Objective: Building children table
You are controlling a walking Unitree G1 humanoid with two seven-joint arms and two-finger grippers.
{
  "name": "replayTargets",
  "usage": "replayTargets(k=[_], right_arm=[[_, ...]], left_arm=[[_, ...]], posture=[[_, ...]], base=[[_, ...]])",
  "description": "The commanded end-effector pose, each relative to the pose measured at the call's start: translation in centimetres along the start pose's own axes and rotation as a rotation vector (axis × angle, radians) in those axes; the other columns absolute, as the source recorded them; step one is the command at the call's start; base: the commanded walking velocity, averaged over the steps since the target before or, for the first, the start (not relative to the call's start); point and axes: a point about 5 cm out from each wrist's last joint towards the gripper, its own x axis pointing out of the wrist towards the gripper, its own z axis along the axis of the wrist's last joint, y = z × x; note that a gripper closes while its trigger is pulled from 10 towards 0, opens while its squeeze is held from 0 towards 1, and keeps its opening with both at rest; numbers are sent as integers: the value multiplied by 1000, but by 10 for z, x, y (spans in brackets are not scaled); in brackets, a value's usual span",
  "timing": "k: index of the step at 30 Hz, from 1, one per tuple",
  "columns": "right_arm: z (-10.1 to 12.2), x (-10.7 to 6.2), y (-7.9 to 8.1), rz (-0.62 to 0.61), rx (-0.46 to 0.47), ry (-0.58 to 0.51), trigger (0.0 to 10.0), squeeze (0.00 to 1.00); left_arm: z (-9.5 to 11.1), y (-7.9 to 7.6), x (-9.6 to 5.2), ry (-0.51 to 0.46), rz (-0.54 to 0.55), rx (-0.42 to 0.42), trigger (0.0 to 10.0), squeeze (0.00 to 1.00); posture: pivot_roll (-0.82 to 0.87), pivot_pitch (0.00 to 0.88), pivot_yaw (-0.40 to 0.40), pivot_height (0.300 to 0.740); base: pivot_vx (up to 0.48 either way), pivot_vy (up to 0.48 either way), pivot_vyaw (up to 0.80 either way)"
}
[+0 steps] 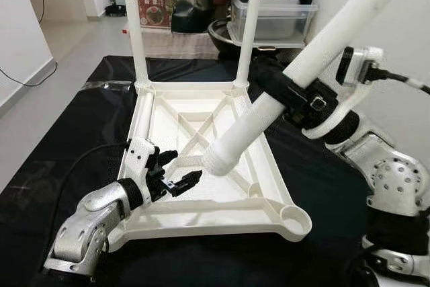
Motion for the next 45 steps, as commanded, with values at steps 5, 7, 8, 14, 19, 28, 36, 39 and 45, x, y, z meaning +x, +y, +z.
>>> replayTargets(k=[5, 7, 8, 14, 19, 28, 36, 39, 45], right_arm=[[-3, -4, 10, 120, -18, 20, 0, 0], [-4, -5, 12, 141, -21, 27, 0, 0], [-6, -7, 14, 165, -22, 35, 0, 0], [-16, -11, 20, 229, -21, 102, 0, 0], [-19, -9, 20, 249, -21, 123, 0, 0], [-28, -5, 22, 286, -19, 158, 0, 0], [-36, -1, 28, 322, -1, 179, 0, 0], [-46, 3, 30, 345, 18, 205, 0, 0], [-49, 6, 31, 355, 24, 214, 0, 0]], left_arm=[[-1, -5, -2, 24, -58, -10, 10000, 0], [-1, -6, -2, 26, -70, -13, 10000, 0], [0, -7, -3, 29, -86, -16, 10000, 0], [3, -16, -9, 45, -193, -32, 10000, 0], [4, -25, -11, 76, -301, -22, 10000, 0], [6, -35, -11, 121, -433, 5, 10000, 0], [9, -40, 0, 114, -489, 22, 10000, 0], [13, -52, 12, 130, -604, 57, 10000, 0], [13, -54, 13, 150, -647, 79, 10000, 0]], posture=[[103, 0, -59, 740], [103, 0, -59, 740], [103, 0, -59, 740], [105, 0, -56, 740], [105, 0, -55, 740], [103, 0, -53, 740], [91, 0, -51, 740], [94, 0, -57, 740], [85, 0, -49, 740]], base=[[0, 0, 0], [0, 0, 0], [0, 0, 0], [0, 0, 0], [0, 0, 0], [0, 0, 0], [0, 0, 0], [0, 0, 0], [0, 0, 0]])
